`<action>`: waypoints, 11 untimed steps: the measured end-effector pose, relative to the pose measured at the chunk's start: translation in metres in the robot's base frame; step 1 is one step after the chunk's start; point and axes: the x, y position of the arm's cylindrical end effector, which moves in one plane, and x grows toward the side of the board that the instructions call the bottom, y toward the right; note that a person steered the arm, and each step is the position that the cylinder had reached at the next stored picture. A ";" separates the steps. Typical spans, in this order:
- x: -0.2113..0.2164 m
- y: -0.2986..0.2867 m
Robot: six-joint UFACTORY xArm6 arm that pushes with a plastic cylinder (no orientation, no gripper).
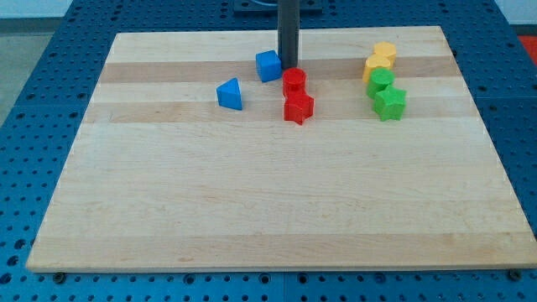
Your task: Place arm on right side of yellow hexagon
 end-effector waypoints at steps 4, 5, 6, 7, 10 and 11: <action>0.000 0.116; -0.012 0.116; -0.046 0.116; -0.085 0.130; -0.072 0.215; -0.028 0.215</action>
